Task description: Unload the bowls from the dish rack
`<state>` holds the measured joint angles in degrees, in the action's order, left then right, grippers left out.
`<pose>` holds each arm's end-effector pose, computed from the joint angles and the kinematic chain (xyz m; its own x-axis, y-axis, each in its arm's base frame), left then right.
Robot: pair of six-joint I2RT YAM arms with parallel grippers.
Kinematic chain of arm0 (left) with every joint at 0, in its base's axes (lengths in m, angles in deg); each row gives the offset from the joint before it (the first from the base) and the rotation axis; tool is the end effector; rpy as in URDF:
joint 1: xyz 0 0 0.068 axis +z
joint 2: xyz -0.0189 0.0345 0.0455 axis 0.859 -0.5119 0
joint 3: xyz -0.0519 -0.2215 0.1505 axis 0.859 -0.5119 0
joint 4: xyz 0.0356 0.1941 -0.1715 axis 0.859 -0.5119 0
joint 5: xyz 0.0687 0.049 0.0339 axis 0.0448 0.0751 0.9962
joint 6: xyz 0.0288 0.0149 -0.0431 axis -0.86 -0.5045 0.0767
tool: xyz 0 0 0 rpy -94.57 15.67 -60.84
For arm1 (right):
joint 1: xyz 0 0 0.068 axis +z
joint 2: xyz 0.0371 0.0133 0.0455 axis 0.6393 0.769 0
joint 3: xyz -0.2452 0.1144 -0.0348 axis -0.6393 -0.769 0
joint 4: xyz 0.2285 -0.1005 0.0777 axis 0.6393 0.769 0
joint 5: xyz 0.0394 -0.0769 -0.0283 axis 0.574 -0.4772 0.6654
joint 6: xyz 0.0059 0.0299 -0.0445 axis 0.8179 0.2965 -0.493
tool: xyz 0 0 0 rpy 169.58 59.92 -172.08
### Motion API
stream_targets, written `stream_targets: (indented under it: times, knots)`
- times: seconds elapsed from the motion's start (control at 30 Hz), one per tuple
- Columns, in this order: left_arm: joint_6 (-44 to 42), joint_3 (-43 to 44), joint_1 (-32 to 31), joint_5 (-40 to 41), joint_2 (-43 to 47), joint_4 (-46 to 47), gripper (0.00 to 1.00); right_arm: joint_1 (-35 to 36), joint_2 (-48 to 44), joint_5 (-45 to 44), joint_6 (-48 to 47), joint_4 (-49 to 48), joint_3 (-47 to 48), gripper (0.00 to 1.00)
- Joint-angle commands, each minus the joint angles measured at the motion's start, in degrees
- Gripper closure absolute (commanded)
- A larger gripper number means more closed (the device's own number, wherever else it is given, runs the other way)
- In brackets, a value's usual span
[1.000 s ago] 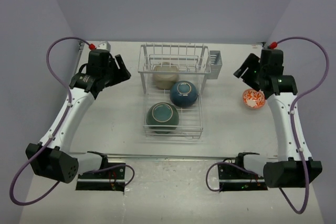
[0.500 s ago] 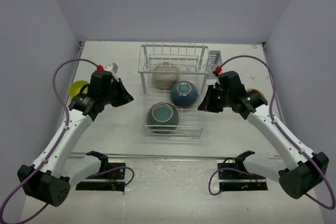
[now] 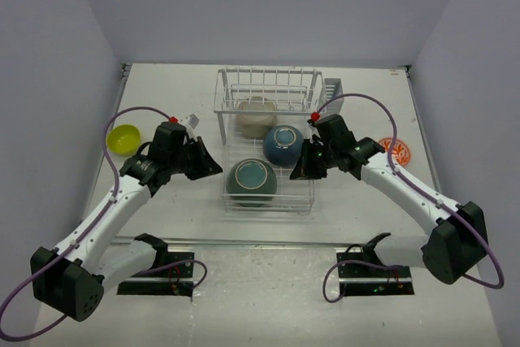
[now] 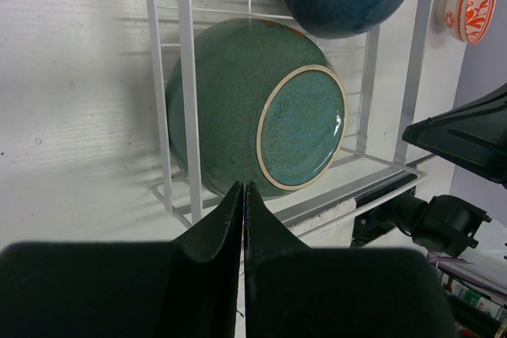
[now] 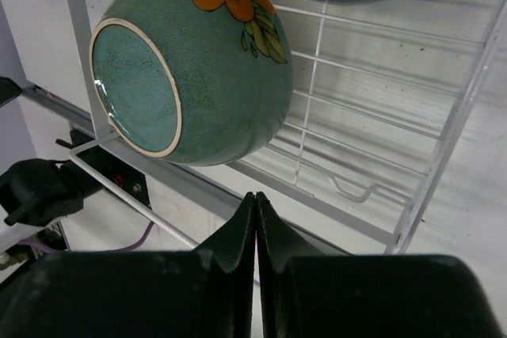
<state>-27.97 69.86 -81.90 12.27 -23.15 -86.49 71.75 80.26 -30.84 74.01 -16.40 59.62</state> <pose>0.1881 -0.0897 0.2780 -0.8535 -0.3639 -0.3730 -0.0505 0.7702 -0.6358 0.2139 0.1466 0.2680 -0.9412 0.1315 -0.3111 -0.0769 0.8135 0.5765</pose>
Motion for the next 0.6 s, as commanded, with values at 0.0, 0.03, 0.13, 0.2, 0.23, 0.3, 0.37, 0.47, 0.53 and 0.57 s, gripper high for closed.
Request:
stream_targets:
  times: [0.0, 0.03, 0.13, 0.2, 0.23, 0.3, 0.37, 0.47, 0.53, 0.57]
  knots:
    - [0.3, 0.1, -0.3, -2.5, -0.7, 3.7, 1.00, 0.7, 0.3, 3.1, 1.1, -4.0, 0.7, 1.00]
    - [0.3, 0.0, -0.3, -2.8, -0.8, 3.7, 1.00, 0.8, 0.1, 3.4, 1.3, -4.3, 0.4, 1.00]
    - [0.0, 0.0, -0.6, -3.9, -1.8, 4.3, 1.00, 1.1, -0.4, 3.2, 1.9, -5.5, -0.6, 0.93]
    - [-0.3, 0.7, -0.9, -4.5, -2.9, 4.3, 1.00, 1.1, -0.5, 3.3, 2.0, -5.9, -1.0, 0.85]
    - [-0.4, 1.1, -1.4, -4.6, -3.3, 4.4, 1.00, 1.2, -0.4, 3.3, 2.0, -6.0, -1.2, 0.83]
    - [-0.5, 2.2, -1.8, -4.9, -4.3, 4.4, 1.00, 1.2, -0.4, 3.5, 2.0, -6.4, -1.4, 0.75]
    - [-0.4, 2.9, -2.3, -5.5, -4.9, 4.3, 1.00, 1.3, -0.1, 3.6, 2.1, -6.4, -1.3, 0.71]
    - [0.0, 2.9, -3.3, -5.9, -5.8, 4.4, 1.00, 1.3, -0.4, 3.8, 2.5, -6.6, -0.9, 0.68]
    - [0.0, 2.9, -4.4, -5.6, -6.2, 4.3, 1.00, 1.3, -0.6, 3.6, 2.6, -6.5, -0.6, 0.65]
    - [0.0, 3.1, -4.6, -5.3, -6.3, 4.2, 1.00, 1.3, -0.7, 3.6, 2.6, -6.5, -0.6, 0.58]
